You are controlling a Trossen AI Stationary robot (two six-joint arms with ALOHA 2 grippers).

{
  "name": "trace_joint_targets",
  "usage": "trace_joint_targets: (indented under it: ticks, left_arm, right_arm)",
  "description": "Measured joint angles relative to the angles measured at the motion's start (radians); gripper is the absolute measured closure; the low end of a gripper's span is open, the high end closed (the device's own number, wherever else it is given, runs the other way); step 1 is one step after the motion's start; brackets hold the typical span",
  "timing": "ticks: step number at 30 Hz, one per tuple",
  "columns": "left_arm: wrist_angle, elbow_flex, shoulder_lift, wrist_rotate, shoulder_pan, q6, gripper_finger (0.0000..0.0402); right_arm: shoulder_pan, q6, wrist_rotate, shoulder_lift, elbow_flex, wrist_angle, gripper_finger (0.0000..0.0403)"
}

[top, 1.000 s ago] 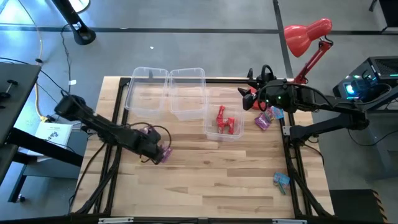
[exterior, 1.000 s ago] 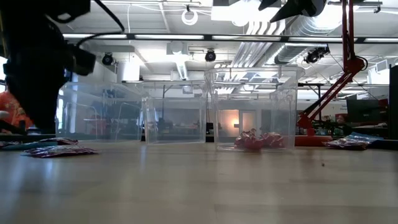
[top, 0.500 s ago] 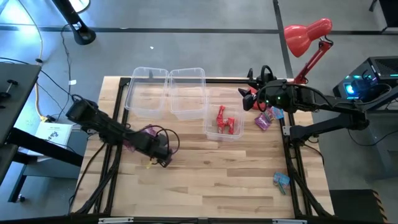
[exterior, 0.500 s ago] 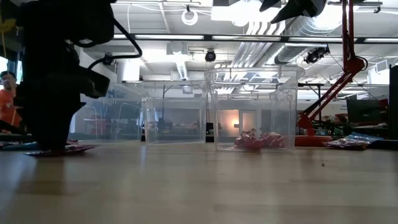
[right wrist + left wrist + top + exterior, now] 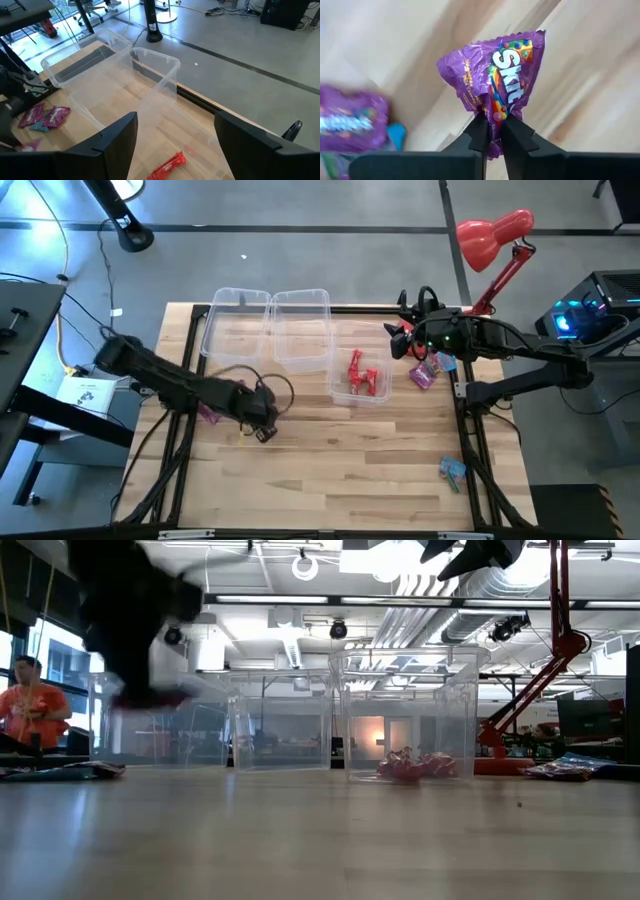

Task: Sort candy
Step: Put the bottom center violet candy into the top center transparent bin, then put the center violet candy into the top center transparent bin

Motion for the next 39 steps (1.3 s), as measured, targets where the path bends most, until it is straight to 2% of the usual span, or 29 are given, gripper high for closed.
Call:
trace_joint_targets:
  ticks: [3,7,9,14,17,23,26,30,32,34,37,39]
  left_arm:
    - [0.029,0.082,-0.103,-0.113,0.036,0.075,0.0373]
    - [0.113,0.175,-0.161,-0.304,0.118,0.333,0.0392]
    - [0.171,0.200,-0.162,-0.365,0.179,0.469,0.0392]
    - [0.335,0.205,-0.089,-0.352,0.370,0.779,0.0354]
    - [0.342,0.205,-0.017,-0.325,0.478,0.853,0.0315]
    - [0.206,0.242,0.047,-0.054,0.599,0.818,0.0235]
    - [0.103,0.283,0.035,-0.011,0.609,0.820,0.0206]
    - [0.023,0.303,-0.044,0.035,0.567,0.770,0.0195]
    - [-0.010,0.288,-0.101,0.038,0.521,0.722,0.0194]
    - [-0.070,0.265,-0.155,-0.007,0.465,0.639,0.0193]
    - [-0.181,0.205,-0.237,-0.122,0.360,0.424,0.0193]
    - [-0.261,0.146,-0.272,-0.173,0.285,0.217,0.0193]
  right_arm:
    - [0.000,0.001,0.000,0.000,0.000,0.000,0.0144]
    - [0.000,0.002,0.006,0.000,0.000,0.000,0.0144]
    - [0.000,0.010,0.014,0.000,0.000,0.000,0.0144]
    - [0.000,0.020,0.014,0.000,0.000,0.000,0.0144]
    - [0.000,0.017,0.015,0.000,0.000,-0.011,0.0144]
    - [0.000,0.046,0.023,0.000,0.000,-0.082,0.0144]
    - [0.000,0.070,0.027,0.000,0.000,-0.108,0.0144]
    - [0.000,0.070,0.031,0.000,0.000,-0.110,0.0144]
    - [-0.001,0.070,0.031,0.000,0.000,-0.111,0.0144]
    - [-0.001,0.070,0.031,0.000,0.000,-0.111,0.0144]
    - [-0.001,0.077,0.031,0.000,0.000,-0.111,0.0144]
    - [-0.001,0.080,0.031,0.000,0.000,-0.111,0.0143]
